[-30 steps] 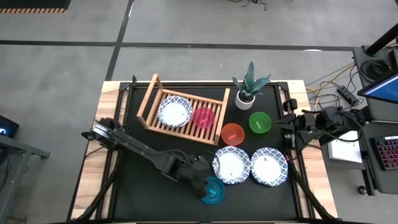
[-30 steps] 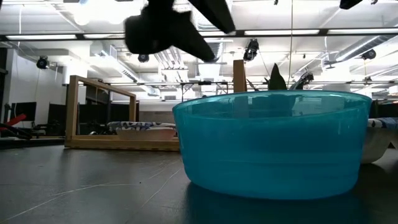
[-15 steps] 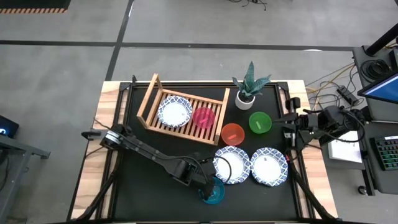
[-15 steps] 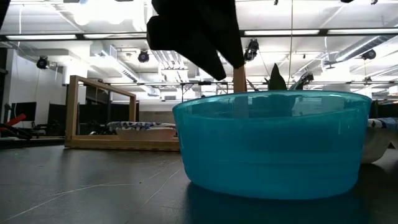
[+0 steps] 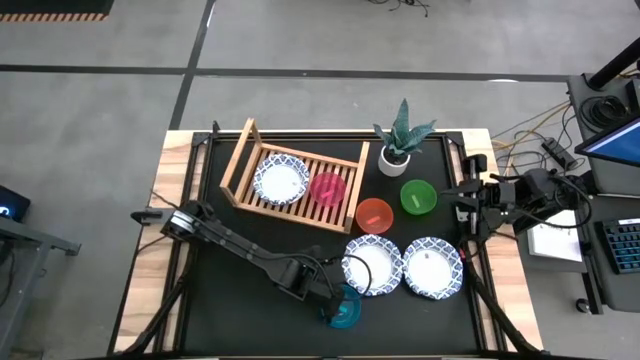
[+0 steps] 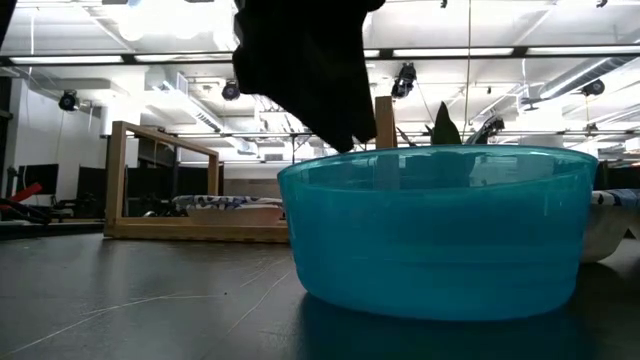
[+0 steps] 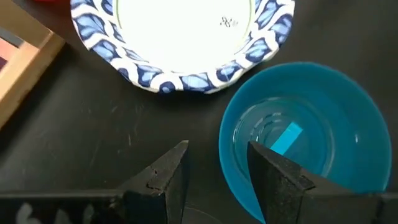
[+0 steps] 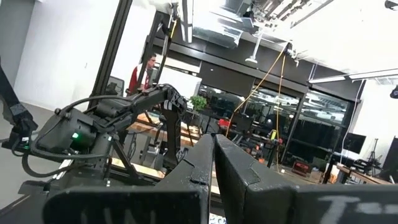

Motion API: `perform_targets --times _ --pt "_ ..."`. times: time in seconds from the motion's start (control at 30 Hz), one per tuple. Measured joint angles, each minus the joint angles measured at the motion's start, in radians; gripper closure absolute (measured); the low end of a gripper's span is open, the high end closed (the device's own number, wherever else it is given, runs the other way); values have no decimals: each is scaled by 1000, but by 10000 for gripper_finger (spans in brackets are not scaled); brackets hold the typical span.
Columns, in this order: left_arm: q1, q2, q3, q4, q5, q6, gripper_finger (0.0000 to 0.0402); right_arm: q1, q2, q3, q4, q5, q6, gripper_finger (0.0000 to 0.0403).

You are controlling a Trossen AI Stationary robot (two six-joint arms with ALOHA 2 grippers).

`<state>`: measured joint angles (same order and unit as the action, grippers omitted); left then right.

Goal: Place and stack bowls onto a shelf
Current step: Stack the blue bowl on the red bowl on the shelf

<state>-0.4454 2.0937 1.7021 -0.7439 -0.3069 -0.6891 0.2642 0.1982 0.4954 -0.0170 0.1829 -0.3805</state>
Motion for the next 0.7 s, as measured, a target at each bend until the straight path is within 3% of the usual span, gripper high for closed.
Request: perform_targets --times 0.43,0.7 --pt "0 0 -71 79 3 -12 259 0 0 0 -1 0 3 394" --pt "6 -15 -198 284 64 -70 259 0 0 0 -2 0 3 394"
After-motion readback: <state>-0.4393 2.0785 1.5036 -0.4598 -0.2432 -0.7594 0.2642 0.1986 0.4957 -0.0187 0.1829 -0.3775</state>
